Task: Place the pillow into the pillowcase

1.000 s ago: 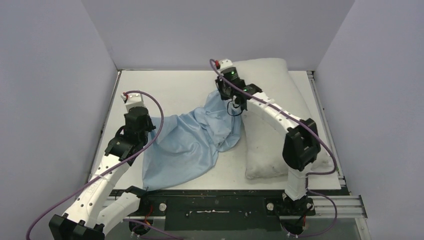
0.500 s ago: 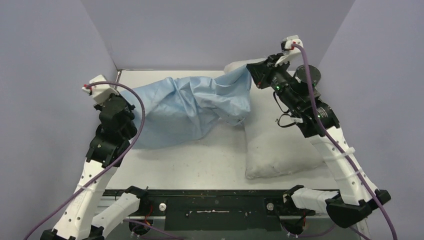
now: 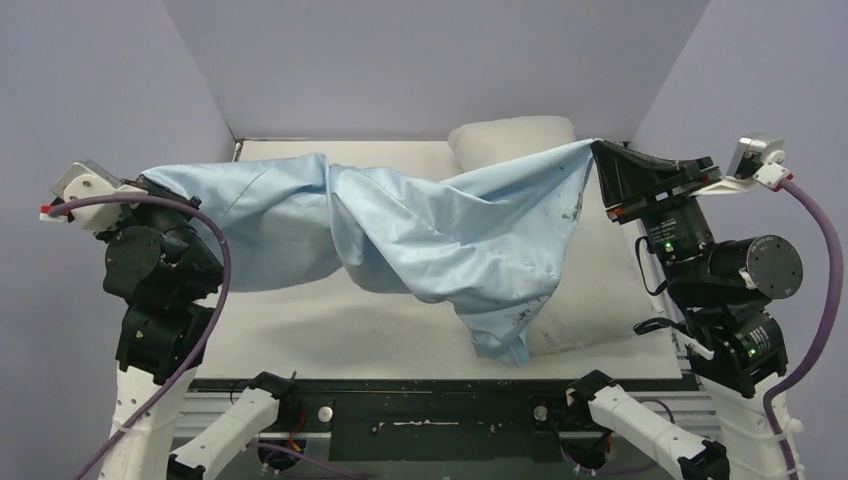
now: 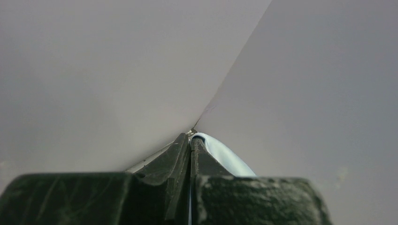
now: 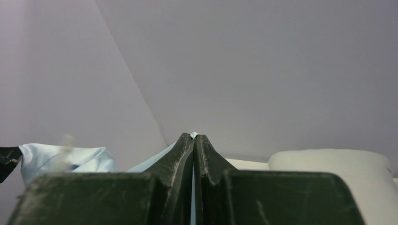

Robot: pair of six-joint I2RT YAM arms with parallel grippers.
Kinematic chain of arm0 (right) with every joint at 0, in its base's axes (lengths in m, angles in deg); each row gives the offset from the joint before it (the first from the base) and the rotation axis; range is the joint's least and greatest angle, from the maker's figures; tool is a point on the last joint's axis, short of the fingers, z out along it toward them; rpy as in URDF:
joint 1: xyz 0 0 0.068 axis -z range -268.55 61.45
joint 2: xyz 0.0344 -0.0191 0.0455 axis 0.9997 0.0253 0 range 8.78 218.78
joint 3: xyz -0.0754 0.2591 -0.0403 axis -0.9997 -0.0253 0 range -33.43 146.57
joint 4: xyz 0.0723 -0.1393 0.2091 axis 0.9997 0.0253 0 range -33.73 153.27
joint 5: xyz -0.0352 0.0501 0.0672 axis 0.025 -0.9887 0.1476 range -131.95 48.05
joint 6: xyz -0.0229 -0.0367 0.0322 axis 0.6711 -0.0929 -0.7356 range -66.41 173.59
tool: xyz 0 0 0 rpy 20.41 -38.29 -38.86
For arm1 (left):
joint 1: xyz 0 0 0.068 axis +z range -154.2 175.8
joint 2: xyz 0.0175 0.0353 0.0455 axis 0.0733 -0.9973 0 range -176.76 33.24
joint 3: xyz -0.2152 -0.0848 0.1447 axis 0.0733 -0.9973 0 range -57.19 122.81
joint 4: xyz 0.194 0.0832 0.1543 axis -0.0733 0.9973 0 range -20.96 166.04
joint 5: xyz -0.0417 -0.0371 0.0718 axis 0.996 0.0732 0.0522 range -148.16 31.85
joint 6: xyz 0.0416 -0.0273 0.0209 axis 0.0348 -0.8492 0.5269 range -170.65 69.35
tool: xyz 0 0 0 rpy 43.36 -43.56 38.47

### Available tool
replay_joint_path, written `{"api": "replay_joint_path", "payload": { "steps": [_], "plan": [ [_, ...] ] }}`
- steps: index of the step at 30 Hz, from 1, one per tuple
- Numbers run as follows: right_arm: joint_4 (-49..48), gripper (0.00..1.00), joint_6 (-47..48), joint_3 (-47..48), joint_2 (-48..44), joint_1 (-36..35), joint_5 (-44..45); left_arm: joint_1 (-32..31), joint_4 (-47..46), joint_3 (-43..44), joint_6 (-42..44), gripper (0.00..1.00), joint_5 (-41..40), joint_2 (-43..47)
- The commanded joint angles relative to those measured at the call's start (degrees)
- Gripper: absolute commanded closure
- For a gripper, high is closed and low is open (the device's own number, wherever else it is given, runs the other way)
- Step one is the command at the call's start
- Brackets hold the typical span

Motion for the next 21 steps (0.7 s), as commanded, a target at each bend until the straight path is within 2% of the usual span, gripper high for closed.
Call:
{"api": "replay_joint_path", "payload": {
  "steps": [1, 3, 7, 9, 14, 17, 21],
  "plan": [
    [3.16, 1.00, -0.85, -1.07, 4.82, -0.01, 3.87, 0.21, -9.75, -3.05, 7.44, 1.00, -2.50, -2.33],
    [4.00, 1.00, -0.18, -2.89, 6.49, 0.00, 3.69, 0.36, -10.15, -4.67, 8.54, 1.00, -2.28, -6.48],
    [3.33, 1.00, 0.57, -9.65, 8.07, 0.10, 5.32, 1.62, -6.52, -6.89, 5.14, 1.00, 1.17, -14.66],
    [1.89, 1.00, 0.80, -13.53, 8.21, 0.23, 6.42, 4.13, -6.90, -8.02, 4.08, 1.00, 5.15, -18.00],
    [-1.43, 1.00, 0.36, -21.40, 10.86, 0.48, 6.08, 15.80, -5.88, -8.33, -3.08, 1.00, 16.77, -27.07],
    [-6.03, 1.00, -1.18, -27.26, 11.96, 0.61, 3.07, 19.36, -5.70, -8.00, -8.12, 1.00, 23.28, -32.05],
    [-10.92, 1.00, -2.68, -30.42, 13.79, 0.94, -0.52, 22.36, -9.81, -7.51, -9.70, 1.00, 32.01, -39.18]
  ]
}}
